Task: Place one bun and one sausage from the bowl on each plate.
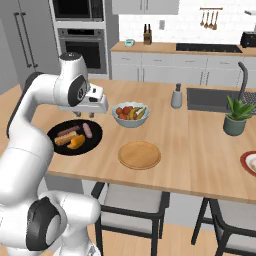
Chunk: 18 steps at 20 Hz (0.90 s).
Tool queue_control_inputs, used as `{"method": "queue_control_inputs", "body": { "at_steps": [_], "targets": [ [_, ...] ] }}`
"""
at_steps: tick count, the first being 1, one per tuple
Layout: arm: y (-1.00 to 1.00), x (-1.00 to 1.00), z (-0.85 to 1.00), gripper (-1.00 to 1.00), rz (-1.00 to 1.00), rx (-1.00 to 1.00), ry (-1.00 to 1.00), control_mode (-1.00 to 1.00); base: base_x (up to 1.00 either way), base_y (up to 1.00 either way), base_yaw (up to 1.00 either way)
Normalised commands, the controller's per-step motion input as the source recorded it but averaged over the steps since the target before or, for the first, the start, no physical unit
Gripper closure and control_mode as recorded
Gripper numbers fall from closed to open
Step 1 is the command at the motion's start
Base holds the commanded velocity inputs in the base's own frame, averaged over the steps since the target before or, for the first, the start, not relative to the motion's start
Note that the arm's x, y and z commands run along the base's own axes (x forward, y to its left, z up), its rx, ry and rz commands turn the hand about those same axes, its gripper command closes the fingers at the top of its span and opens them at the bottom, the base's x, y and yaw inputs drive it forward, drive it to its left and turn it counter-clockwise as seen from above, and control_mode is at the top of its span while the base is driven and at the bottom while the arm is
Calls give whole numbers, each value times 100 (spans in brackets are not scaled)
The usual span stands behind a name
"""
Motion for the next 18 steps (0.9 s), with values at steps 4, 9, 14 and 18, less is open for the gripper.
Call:
{"method": "queue_control_inputs", "body": {
  "at_steps": [4,9,14,18],
  "targets": [
    [20,0,-22,-100,0,1,0,-100,0,0,0],
    [91,29,-40,-100,0,1,19,-100,0,0,0],
    [77,39,-26,-100,0,1,30,-100,0,0,0],
    [53,37,-19,-100,0,0,22,-100,0,0,0]
  ]
}}
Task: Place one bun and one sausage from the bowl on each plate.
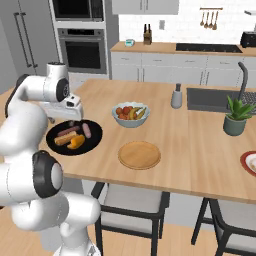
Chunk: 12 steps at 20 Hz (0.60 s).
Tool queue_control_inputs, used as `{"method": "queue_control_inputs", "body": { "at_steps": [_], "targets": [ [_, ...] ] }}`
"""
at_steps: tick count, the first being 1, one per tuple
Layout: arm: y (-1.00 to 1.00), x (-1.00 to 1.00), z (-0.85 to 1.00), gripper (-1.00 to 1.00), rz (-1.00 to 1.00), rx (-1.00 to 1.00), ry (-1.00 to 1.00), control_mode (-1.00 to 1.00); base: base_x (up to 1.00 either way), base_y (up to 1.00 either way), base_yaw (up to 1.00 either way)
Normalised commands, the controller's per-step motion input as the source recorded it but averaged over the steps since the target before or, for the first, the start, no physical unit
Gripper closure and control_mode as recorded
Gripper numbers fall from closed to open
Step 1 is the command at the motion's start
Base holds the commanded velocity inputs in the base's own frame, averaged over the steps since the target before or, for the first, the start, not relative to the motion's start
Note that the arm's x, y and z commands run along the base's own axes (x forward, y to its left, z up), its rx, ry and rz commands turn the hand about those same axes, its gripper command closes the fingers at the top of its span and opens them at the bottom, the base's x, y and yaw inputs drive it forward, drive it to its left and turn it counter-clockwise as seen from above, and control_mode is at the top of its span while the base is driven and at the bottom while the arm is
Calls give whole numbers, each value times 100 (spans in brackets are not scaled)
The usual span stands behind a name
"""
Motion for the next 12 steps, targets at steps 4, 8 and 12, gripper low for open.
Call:
{"method": "queue_control_inputs", "body": {
  "at_steps": [4,8,12],
  "targets": [
    [28,29,-19,-100,0,4,18,-100,0,0,0],
    [22,21,-29,-100,2,1,12,-100,0,0,0],
    [7,9,-42,-100,2,1,7,-100,0,0,0]
  ]
}}
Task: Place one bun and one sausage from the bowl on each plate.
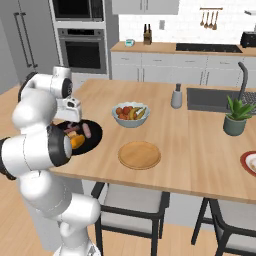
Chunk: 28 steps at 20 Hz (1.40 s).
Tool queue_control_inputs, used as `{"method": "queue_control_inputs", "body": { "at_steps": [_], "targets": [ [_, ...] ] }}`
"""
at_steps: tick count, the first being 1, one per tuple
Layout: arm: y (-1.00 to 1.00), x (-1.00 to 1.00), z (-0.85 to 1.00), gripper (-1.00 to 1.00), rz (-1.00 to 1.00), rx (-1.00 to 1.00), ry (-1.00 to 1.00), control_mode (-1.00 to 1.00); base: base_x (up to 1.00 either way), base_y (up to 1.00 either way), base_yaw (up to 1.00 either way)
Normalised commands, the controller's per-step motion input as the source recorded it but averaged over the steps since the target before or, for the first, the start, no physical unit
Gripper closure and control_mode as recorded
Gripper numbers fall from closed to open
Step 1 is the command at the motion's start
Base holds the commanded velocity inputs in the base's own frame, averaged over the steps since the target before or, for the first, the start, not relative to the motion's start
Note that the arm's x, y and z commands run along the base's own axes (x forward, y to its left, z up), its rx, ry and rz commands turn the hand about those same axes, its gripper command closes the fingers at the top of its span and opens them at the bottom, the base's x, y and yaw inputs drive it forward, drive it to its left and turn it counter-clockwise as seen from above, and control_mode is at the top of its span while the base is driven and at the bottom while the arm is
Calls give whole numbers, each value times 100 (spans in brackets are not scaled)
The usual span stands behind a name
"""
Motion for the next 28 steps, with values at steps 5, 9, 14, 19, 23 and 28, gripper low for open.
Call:
{"method": "queue_control_inputs", "body": {
  "at_steps": [5,9,14,19,23,28],
  "targets": [
    [-35,22,-42,-100,0,0,2,-100,0,0,0],
    [-21,32,-60,-100,1,1,-1,-100,0,0,0],
    [0,18,-65,-100,5,0,-17,-100,0,0,0],
    [0,35,-52,-100,1,1,-12,-100,0,0,0],
    [10,27,-3,-100,0,4,0,-100,0,0,0],
    [14,6,0,-100,0,2,0,-100,0,0,0]
  ]
}}
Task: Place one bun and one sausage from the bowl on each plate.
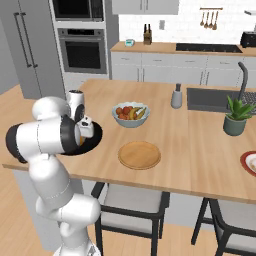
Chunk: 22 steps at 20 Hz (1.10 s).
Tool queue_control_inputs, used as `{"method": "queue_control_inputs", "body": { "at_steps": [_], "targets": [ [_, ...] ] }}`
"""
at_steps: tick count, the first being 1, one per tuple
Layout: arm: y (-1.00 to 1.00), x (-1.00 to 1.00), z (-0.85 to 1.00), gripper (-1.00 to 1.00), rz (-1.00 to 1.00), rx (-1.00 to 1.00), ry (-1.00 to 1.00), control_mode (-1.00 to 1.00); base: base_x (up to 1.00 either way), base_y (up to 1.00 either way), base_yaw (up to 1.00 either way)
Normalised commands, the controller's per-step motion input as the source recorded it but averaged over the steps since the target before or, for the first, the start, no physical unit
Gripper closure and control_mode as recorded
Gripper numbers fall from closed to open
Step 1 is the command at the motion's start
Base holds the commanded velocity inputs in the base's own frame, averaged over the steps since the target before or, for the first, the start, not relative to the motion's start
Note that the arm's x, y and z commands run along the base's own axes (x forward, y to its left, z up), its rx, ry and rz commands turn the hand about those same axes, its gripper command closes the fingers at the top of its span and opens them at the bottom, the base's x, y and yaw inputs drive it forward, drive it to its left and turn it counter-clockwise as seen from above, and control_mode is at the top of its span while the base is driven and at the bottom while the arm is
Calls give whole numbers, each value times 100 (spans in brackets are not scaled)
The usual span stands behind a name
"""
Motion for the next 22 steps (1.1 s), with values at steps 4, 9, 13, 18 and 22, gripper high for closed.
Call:
{"method": "queue_control_inputs", "body": {
  "at_steps": [4,9,13,18,22],
  "targets": [
    [2,0,-11,-100,0,0,0,-100,0,0,0],
    [0,0,-23,-100,0,0,0,-100,0,0,0],
    [0,0,-19,-100,0,0,0,-100,0,0,0],
    [0,0,-3,100,0,0,0,-100,0,0,0],
    [0,-3,5,100,0,0,-1,-100,0,0,0]
  ]
}}
